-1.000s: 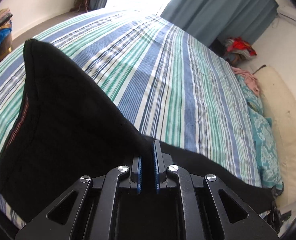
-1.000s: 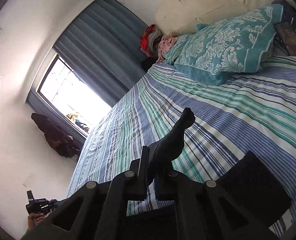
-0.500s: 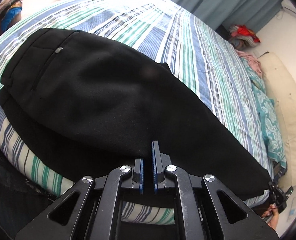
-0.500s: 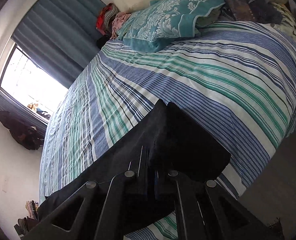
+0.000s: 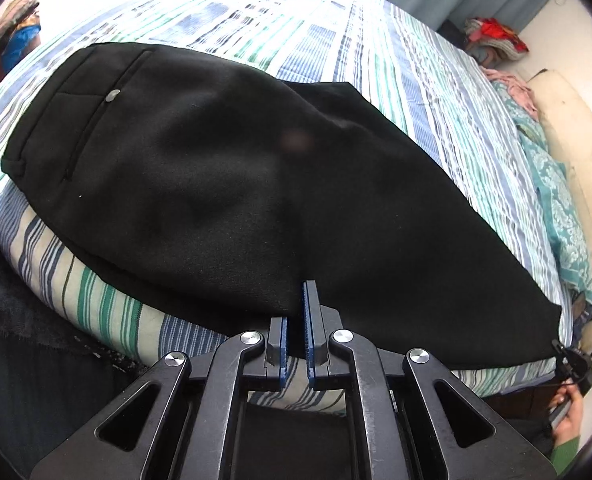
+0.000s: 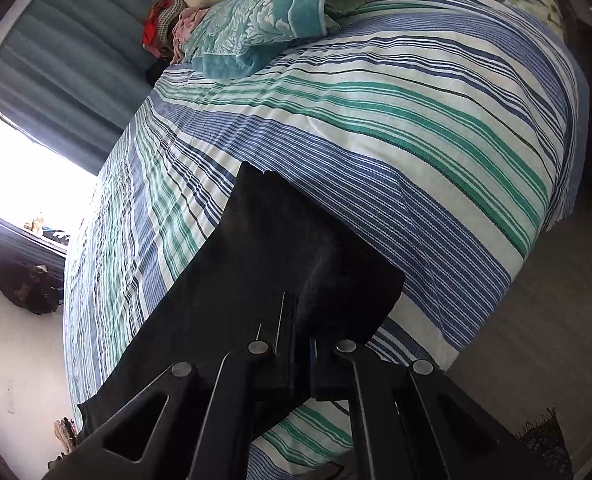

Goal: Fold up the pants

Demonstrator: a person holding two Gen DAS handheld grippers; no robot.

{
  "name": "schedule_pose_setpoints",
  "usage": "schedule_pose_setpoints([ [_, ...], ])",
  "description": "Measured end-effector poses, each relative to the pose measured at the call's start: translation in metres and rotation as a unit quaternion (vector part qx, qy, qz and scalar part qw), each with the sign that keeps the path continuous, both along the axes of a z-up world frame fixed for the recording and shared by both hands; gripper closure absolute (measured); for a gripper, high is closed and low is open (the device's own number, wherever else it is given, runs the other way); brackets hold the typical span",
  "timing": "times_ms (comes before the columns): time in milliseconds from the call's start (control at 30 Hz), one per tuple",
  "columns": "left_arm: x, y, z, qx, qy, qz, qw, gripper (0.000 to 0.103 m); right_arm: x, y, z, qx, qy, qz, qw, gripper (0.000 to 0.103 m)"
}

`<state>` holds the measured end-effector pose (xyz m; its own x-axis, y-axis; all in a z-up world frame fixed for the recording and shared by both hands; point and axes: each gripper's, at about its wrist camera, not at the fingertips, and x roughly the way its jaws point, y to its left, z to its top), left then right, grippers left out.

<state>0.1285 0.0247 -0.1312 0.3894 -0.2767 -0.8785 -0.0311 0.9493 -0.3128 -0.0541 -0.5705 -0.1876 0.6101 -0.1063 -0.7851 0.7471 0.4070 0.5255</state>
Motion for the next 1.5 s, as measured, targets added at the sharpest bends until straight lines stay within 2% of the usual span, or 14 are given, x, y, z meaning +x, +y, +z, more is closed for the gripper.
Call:
schedule_pose_setpoints([
  [267,0.003,-0.005,-0.01,0.023,0.033,0.003,0.9992,0.091,0.007,0.004,0.002,-0.013,0.025,0.001,1.0,0.095],
  [333,0.003,-0.005,-0.011,0.032,0.039,0.007,0.9987,0.076,0.006,0.006,0.007,-0.031,0.033,-0.007,0.999,0.076],
  [400,-0.003,0.0,-0.006,0.038,0.04,0.012,0.9984,0.066,0.001,0.008,0.013,-0.035,0.015,-0.018,0.999,0.035],
  [533,-0.027,0.022,0.014,0.085,0.038,0.033,0.9951,0.05,-0.016,0.016,0.038,-0.098,0.027,-0.066,0.993,0.023],
  [667,-0.04,0.036,0.059,0.127,-0.056,0.047,0.9892,0.045,-0.03,0.034,0.071,-0.174,0.019,-0.103,0.979,0.021],
  [767,-0.002,0.027,0.075,0.147,-0.121,0.008,0.9818,0.011,-0.018,0.06,0.088,-0.21,0.002,-0.067,0.975,0.017],
  [833,0.031,0.025,0.065,0.152,-0.137,-0.03,0.9785,0.009,0.001,0.081,0.092,-0.212,-0.009,-0.024,0.977,0.016],
  [900,0.067,0.015,0.035,0.23,-0.103,-0.042,0.9668,0.021,0.022,0.102,0.088,-0.198,-0.015,0.021,0.98,0.016],
  [967,0.086,0.034,-0.001,0.319,-0.035,-0.003,0.947,0.042,0.038,0.125,0.083,-0.186,-0.022,0.061,0.98,0.016],
  [1000,0.088,0.058,-0.012,0.325,-0.004,0.037,0.9449,0.036,0.044,0.135,0.082,-0.185,-0.024,0.079,0.979,0.016],
  [1033,0.085,0.08,-0.016,0.293,0.003,0.076,0.953,0.017,0.05,0.145,0.081,-0.185,-0.026,0.099,0.977,0.016],
  [1100,0.074,0.105,-0.013,0.26,0.004,0.121,0.9579,0.006,0.061,0.165,0.077,-0.197,-0.023,0.142,0.97,0.016],
  [1233,0.058,0.095,0.004,0.283,-0.027,0.11,0.9524,0.009,0.083,0.198,0.069,-0.239,-0.004,0.228,0.944,0.016],
  [1500,0.057,0.004,0.033,0.187,-0.14,-0.032,0.9718,0.005,0.11,0.242,0.05,-0.209,-0.017,0.34,0.917,0.016],
])
